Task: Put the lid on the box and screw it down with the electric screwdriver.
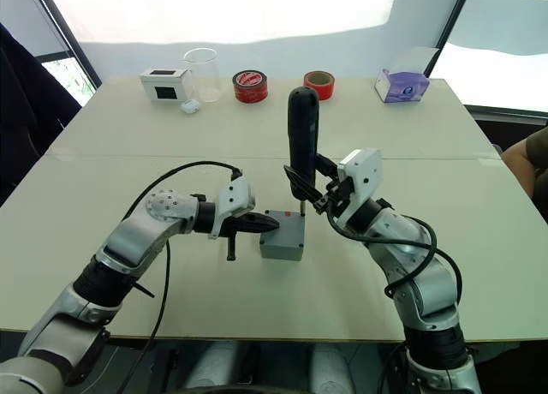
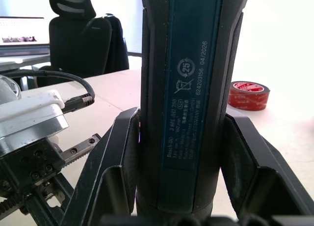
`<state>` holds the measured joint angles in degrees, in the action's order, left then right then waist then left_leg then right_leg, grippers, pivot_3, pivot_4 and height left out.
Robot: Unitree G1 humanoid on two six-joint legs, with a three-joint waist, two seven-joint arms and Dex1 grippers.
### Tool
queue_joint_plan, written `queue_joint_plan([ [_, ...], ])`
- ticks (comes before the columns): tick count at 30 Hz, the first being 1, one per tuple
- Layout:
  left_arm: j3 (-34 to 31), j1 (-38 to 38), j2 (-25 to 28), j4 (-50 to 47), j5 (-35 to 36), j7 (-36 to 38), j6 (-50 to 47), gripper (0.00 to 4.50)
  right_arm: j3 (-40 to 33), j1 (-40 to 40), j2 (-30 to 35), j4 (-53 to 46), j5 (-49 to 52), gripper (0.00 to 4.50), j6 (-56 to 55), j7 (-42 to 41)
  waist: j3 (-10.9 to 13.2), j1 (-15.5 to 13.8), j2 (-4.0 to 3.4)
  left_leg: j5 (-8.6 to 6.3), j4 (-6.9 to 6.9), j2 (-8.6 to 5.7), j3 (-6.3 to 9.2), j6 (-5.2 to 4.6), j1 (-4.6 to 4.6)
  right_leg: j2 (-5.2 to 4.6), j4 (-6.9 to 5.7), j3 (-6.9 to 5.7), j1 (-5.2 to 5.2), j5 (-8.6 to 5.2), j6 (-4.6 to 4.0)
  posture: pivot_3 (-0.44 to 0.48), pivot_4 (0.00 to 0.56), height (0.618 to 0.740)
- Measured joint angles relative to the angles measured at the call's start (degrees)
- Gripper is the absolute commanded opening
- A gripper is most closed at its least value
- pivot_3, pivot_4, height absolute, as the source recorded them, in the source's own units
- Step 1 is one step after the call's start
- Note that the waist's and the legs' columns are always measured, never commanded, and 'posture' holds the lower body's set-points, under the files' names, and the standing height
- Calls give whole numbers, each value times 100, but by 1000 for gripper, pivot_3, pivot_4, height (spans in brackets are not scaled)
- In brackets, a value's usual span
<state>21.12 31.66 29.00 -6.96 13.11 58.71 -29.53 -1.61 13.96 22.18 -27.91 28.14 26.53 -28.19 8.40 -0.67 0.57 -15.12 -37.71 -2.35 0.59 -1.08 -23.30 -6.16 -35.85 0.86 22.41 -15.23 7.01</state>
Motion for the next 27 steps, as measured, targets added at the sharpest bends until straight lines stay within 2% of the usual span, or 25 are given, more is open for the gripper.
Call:
queue_joint_plan([
  [6,-62,-17,-33,-6,11,-24,16,0,-458,869,415,205,913,1796,1208,97,16,-7,-21,1,10,-10,-3,0,-23,-15,-1,-1,15,1,-1,0,150,740],
  [9,-173,-56,-81,-24,48,-53,3,0,-1146,1908,712,578,1814,1796,1992,520,44,7,-46,2,17,-23,-12,-1,-43,-28,-3,3,44,2,1,0,150,740],
  [12,-300,-90,-173,19,190,-137,-117,0,-1938,2873,1173,917,2587,1796,2586,914,43,-13,-42,4,39,-23,-7,1,-62,-27,-2,-8,67,7,9,0,150,740],
  [14,-487,-53,-245,73,386,-169,-347,0,-2196,3320,1612,1454,3299,1796,3462,1147,46,10,-47,5,48,-24,-14,0,-76,-28,-1,-6,86,10,16,0,150,740],
  [16,-710,-27,-273,107,572,-209,-546,0,-2276,3550,2052,2098,3597,1796,4206,1340,55,14,-38,6,41,-23,-13,1,-101,-27,-1,-9,105,10,16,0,150,740],
  [18,-883,10,-256,32,778,-197,-722,0,-2135,3564,2656,2537,3546,1796,4700,1303,72,-2,-51,7,38,-26,-16,1,-124,-30,-3,-10,125,11,16,0,150,740],
  [20,-1070,23,-131,-214,1014,-125,-890,0,-1693,3338,3423,2831,3176,1796,5131,1085,74,-9,-50,6,42,-27,-16,-2,-128,-30,8,-15,124,10,15,0,150,740],
  [27,-1043,15,451,-1267,1389,279,-1154,0,-348,2587,4407,3980,2167,1796,5914,265,90,44,-72,1,40,-27,-35,-12,-127,-24,28,-16,119,11,18,0,150,740],
])
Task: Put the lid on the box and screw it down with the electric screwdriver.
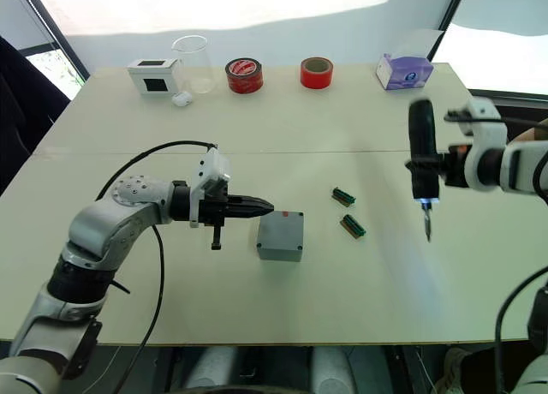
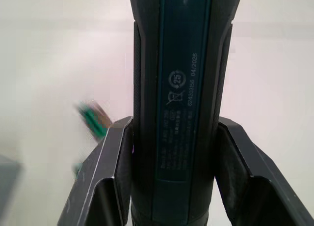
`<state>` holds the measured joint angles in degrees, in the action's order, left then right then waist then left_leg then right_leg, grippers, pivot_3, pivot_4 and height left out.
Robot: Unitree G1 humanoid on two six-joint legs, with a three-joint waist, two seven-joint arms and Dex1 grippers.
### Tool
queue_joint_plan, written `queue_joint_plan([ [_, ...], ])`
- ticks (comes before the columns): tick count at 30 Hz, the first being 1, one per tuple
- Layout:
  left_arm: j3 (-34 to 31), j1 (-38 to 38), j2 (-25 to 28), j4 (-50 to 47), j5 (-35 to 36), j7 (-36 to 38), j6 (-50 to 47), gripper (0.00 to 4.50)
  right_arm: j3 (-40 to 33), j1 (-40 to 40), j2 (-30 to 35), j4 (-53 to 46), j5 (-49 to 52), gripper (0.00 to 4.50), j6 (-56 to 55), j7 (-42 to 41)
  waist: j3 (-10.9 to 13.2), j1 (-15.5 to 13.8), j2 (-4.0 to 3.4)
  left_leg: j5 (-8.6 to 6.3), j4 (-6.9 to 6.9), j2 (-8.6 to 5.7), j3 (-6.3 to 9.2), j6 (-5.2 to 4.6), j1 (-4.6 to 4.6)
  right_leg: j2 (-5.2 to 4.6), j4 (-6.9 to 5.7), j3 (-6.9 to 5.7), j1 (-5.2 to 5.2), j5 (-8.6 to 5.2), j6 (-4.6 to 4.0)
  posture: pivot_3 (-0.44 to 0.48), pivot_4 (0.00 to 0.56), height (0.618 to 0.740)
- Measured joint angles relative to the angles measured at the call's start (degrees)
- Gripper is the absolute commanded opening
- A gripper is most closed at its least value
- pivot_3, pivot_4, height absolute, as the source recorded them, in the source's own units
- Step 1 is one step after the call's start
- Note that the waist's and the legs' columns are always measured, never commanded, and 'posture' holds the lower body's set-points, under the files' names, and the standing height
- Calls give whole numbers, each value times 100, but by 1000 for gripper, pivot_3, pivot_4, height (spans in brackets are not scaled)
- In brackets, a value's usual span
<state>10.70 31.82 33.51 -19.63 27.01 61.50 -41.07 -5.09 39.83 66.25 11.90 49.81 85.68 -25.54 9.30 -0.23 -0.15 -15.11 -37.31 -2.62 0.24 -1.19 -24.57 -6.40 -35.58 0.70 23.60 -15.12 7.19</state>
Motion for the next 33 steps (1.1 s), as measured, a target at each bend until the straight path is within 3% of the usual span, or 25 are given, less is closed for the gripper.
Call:
queue_joint_plan([
  [4,160,-237,117,-414,18,-18,-69,0,721,77,118,538,-383,1796,255,-591,9,74,-14,0,-5,1,-1,0,4,20,-4,2,-3,1,2,0,150,740],
  [19,375,-467,-17,-541,-101,-585,-90,0,1549,603,-331,1631,-1719,1796,-108,-1306,17,80,-10,2,-31,11,2,2,8,42,-29,5,-7,2,6,0,150,740],
  [21,374,-467,-4,-540,-95,-597,-89,0,1549,616,-366,1710,-1841,2729,-175,-1373,18,75,-9,2,-38,12,4,2,8,44,-34,5,-9,2,7,0,150,740],
  [22,375,-467,1,-538,-95,-607,-89,0,1546,618,-384,1714,-1884,2893,-206,-1411,19,77,-7,1,-42,15,5,2,8,46,-34,4,-12,2,7,0,150,740],
  [26,385,-460,52,-506,-139,-607,-64,0,1416,620,-489,1711,-2000,4351,-252,-1472,20,75,1,0,-64,18,10,-1,11,51,-41,4,-25,2,7,0,150,740],
  [33,412,-349,194,-172,-265,-474,102,0,1278,489,-536,1610,-2226,4450,-428,-1501,20,54,4,0,-74,16,12,-1,12,50,-44,4,-30,3,8,0,150,740],
])
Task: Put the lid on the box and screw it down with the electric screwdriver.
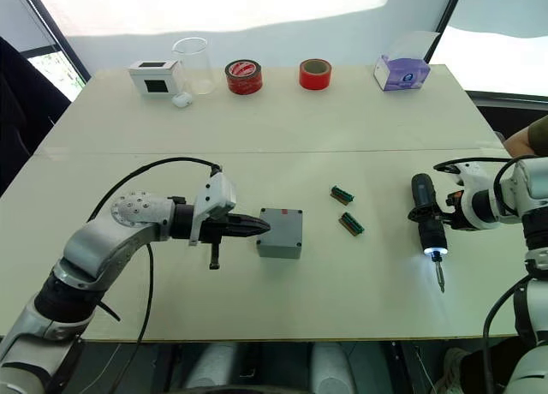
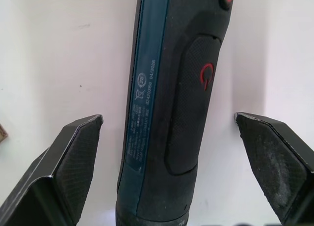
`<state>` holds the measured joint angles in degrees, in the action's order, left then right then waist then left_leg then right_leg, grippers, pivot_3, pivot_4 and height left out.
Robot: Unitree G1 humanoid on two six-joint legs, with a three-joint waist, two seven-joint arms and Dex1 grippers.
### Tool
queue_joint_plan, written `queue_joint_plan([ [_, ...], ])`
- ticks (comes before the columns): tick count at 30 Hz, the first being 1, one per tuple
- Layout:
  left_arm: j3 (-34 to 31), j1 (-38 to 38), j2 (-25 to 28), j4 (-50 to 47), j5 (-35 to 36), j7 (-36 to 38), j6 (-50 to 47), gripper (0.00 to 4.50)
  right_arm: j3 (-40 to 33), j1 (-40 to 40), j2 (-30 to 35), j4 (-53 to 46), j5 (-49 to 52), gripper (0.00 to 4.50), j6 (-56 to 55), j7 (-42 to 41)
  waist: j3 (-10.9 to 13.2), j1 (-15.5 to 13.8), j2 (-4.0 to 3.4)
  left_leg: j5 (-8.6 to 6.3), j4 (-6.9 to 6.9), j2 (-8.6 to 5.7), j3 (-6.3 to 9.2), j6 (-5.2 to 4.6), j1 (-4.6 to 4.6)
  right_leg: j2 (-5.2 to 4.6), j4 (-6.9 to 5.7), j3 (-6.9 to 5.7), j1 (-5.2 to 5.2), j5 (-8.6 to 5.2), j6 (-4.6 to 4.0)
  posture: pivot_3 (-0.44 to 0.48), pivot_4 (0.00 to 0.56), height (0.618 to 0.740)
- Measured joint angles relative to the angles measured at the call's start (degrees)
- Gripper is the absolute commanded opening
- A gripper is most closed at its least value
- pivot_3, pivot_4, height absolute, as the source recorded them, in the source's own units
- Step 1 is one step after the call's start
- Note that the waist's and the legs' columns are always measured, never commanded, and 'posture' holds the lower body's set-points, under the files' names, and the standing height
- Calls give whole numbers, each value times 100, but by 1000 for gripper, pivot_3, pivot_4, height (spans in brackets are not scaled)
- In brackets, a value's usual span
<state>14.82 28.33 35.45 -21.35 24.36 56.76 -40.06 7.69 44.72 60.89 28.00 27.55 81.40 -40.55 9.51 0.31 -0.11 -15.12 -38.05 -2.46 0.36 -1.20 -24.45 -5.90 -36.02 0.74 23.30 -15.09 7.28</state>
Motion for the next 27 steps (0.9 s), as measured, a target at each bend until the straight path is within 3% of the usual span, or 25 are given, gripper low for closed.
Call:
queue_joint_plan([
  [5,-27,156,33,245,-4,78,103,0,-225,-87,0,-208,-87,4450,-99,9,1,20,-2,0,-1,0,-1,0,0,0,-6,2,6,1,2,0,150,740],
  [9,-127,204,59,410,4,108,106,0,-265,-151,270,-1033,-57,4450,-493,-373,4,32,-7,0,2,1,-2,0,-1,0,-10,2,12,0,4,0,150,740],
  [15,-430,317,318,1345,-214,130,434,0,-540,-292,792,-2342,-159,4450,-1957,-1152,6,34,-7,0,2,5,-3,0,0,3,-11,0,13,0,5,0,150,740],
  [23,-154,21,250,1483,-639,52,584,0,-754,-2531,422,-5318,516,4450,-2843,-1880,10,-55,0,-1,-6,3,-2,-1,-3,-2,-15,6,11,5,15,0,150,740],
  [27,3,-42,105,1432,-691,29,560,0,-717,-2724,172,-5816,637,4450,-2803,-1726,8,-107,6,-1,-14,4,2,-1,1,-2,-15,6,4,9,18,0,150,740],
])
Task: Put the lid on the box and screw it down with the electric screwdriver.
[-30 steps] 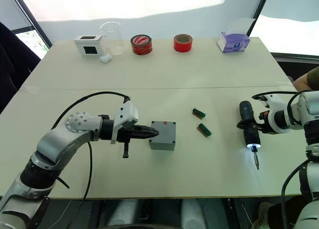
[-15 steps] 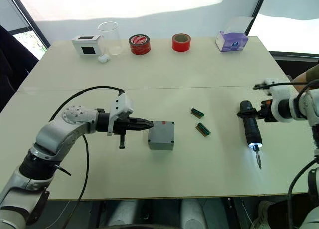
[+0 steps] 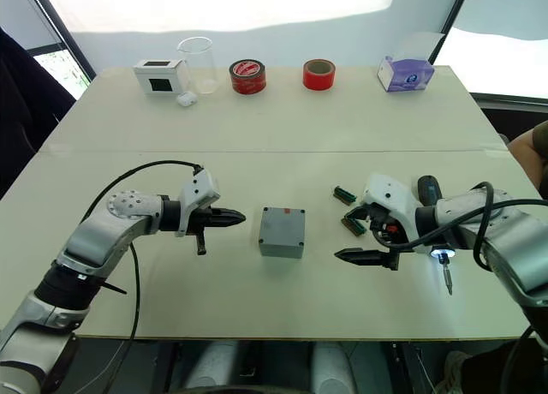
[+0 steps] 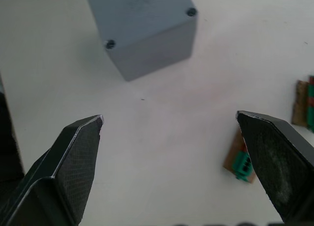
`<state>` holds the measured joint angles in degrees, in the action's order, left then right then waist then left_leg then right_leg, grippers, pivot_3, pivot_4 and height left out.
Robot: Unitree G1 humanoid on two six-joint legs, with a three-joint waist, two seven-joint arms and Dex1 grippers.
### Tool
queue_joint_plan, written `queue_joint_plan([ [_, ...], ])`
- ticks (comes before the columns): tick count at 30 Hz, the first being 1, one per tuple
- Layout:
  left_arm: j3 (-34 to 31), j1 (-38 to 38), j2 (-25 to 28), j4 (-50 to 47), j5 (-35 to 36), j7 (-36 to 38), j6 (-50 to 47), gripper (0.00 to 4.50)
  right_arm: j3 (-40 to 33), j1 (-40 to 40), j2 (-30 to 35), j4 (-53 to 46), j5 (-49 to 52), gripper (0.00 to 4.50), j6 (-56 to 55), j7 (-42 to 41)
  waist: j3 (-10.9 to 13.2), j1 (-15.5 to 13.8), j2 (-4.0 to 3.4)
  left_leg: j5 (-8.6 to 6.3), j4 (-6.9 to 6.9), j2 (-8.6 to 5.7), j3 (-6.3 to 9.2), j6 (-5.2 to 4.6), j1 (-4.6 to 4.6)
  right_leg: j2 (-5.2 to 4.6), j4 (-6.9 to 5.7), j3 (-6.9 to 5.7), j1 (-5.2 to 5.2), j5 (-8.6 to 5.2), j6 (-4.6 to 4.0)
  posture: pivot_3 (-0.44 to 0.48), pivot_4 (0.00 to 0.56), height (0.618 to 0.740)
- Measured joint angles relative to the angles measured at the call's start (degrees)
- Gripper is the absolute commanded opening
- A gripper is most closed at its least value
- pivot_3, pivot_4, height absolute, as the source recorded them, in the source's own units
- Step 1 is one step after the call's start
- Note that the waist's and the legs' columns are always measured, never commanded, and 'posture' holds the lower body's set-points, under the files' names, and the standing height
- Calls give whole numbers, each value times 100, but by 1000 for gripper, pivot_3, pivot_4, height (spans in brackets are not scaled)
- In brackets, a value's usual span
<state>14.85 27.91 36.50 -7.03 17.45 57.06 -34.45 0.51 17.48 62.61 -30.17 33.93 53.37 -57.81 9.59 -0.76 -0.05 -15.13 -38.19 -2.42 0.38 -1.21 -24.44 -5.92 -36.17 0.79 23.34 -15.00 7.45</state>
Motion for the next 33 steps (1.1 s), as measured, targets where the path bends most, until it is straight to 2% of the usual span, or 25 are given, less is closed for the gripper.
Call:
queue_joint_plan([
  [4,160,9,-80,-64,-80,28,-10,0,398,-32,-547,-124,-49,4450,60,355,-1,3,2,0,0,-1,0,1,-1,-2,1,2,2,0,-1,0,150,740],
  [8,417,101,-140,-4,-264,86,75,0,661,10,-648,-211,-67,4450,137,457,-1,-1,2,1,0,-1,1,2,-1,-2,1,1,1,0,-1,0,150,740],
  [16,621,756,-799,993,-500,300,633,0,1105,219,-904,-233,-107,4450,345,558,-1,4,3,1,-1,-2,0,2,-1,0,1,-2,1,0,-1,0,150,740],
  [21,847,1172,-893,1785,-932,500,1303,0,1182,324,-986,-355,-103,4450,415,599,-1,2,4,2,-1,-2,0,3,-1,3,-1,-4,2,1,-1,0,150,740],
  [24,886,1230,-689,2022,-1196,555,1620,0,990,336,-763,-508,-26,4450,426,531,0,12,4,1,-1,-2,-2,1,-2,2,1,-1,4,1,-1,0,150,740],
  [29,465,752,-268,1411,-1064,629,1328,0,308,297,-184,-384,-8,4450,357,343,-1,14,4,0,0,0,-1,1,-1,1,0,0,4,1,-1,0,150,740],
  [33,388,228,-69,173,-677,767,641,0,542,518,-344,140,-382,4450,-53,382,-1,11,5,0,-2,-1,-3,1,-1,-3,0,3,2,1,-1,0,150,740],
])
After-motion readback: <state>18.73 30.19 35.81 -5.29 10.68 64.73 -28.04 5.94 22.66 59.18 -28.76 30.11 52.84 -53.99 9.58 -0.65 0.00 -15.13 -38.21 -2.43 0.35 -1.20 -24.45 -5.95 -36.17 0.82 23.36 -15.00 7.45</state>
